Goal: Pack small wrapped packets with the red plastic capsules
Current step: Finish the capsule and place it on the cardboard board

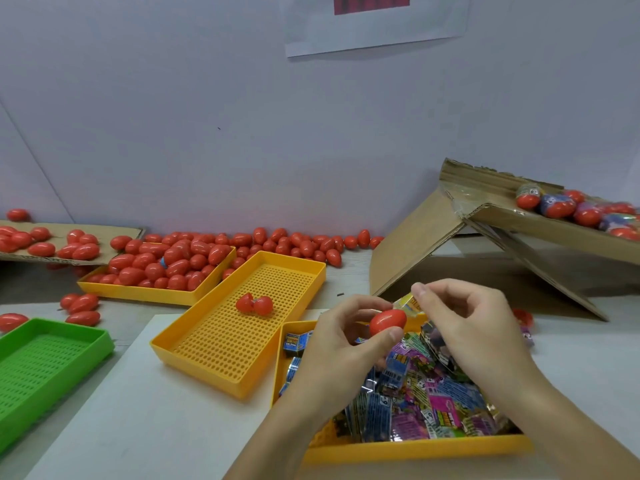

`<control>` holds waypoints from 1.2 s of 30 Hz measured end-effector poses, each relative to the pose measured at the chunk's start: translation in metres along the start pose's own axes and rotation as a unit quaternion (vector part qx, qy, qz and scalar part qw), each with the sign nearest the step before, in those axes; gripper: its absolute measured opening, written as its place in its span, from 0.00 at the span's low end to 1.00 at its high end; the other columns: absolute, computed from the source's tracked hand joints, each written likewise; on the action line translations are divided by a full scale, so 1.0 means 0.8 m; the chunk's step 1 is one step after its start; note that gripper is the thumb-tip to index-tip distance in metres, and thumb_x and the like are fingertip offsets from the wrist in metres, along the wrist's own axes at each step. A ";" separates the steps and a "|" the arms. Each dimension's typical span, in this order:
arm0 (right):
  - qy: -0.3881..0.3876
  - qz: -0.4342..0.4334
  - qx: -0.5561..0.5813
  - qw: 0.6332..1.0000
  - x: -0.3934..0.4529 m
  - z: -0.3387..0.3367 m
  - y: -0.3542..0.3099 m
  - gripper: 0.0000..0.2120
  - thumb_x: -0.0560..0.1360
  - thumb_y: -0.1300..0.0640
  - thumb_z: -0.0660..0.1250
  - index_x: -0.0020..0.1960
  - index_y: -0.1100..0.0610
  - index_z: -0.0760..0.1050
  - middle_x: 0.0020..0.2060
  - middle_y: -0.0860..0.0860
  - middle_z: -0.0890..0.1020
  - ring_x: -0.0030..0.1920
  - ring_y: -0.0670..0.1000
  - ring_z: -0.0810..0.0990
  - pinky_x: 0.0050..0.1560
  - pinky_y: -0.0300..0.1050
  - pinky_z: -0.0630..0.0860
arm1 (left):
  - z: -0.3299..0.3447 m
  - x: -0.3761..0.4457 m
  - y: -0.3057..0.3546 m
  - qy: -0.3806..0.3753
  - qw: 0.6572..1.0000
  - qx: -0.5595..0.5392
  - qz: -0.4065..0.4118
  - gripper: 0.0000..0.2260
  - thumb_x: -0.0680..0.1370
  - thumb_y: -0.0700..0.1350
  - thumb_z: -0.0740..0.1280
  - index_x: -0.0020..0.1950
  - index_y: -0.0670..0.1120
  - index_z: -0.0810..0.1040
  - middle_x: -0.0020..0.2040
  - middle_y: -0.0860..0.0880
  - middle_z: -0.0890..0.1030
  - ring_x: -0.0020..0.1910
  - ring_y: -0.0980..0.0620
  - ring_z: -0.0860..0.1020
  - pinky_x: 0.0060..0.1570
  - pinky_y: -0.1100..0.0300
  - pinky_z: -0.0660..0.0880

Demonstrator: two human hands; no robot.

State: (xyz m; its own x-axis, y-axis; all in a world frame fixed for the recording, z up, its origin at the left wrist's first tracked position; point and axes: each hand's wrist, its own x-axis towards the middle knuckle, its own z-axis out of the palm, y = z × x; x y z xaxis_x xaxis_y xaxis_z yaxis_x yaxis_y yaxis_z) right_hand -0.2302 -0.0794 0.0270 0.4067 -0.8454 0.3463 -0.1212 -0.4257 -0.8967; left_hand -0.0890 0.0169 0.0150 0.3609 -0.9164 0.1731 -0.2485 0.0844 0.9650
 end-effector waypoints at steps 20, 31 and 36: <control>-0.039 -0.023 0.076 0.996 0.002 0.000 0.001 0.10 0.69 0.45 0.68 0.45 0.49 0.83 0.40 0.45 0.86 0.42 0.43 0.84 0.37 0.33 0.78 | -0.002 0.006 -0.010 0.027 0.994 -0.103 -0.014 0.20 0.68 0.52 0.76 0.56 0.47 0.78 0.49 0.44 0.84 0.42 0.50 0.84 0.46 0.55 0.83; -0.052 -0.061 0.082 0.993 -0.002 0.002 -0.007 0.08 0.68 0.50 0.69 0.45 0.51 0.83 0.40 0.45 0.86 0.43 0.42 0.84 0.42 0.32 0.78 | -0.005 0.006 -0.011 0.000 0.992 -0.124 -0.022 0.20 0.70 0.52 0.77 0.55 0.45 0.77 0.42 0.45 0.85 0.38 0.52 0.82 0.50 0.50 0.81; -0.063 -0.063 0.101 0.991 -0.002 0.002 -0.007 0.10 0.67 0.52 0.71 0.47 0.54 0.82 0.42 0.48 0.86 0.44 0.46 0.85 0.44 0.36 0.80 | -0.004 0.006 -0.009 0.005 0.989 -0.146 -0.023 0.21 0.69 0.50 0.77 0.56 0.43 0.76 0.42 0.45 0.85 0.40 0.52 0.83 0.46 0.55 0.79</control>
State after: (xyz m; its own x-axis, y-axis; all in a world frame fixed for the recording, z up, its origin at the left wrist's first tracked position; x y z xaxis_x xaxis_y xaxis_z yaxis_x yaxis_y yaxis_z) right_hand -0.2288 -0.0755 0.0311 0.5183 -0.7370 0.4339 0.1167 -0.4416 -0.8896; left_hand -0.0831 0.0135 0.0098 0.3752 -0.9181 0.1276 0.0386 0.1530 0.9875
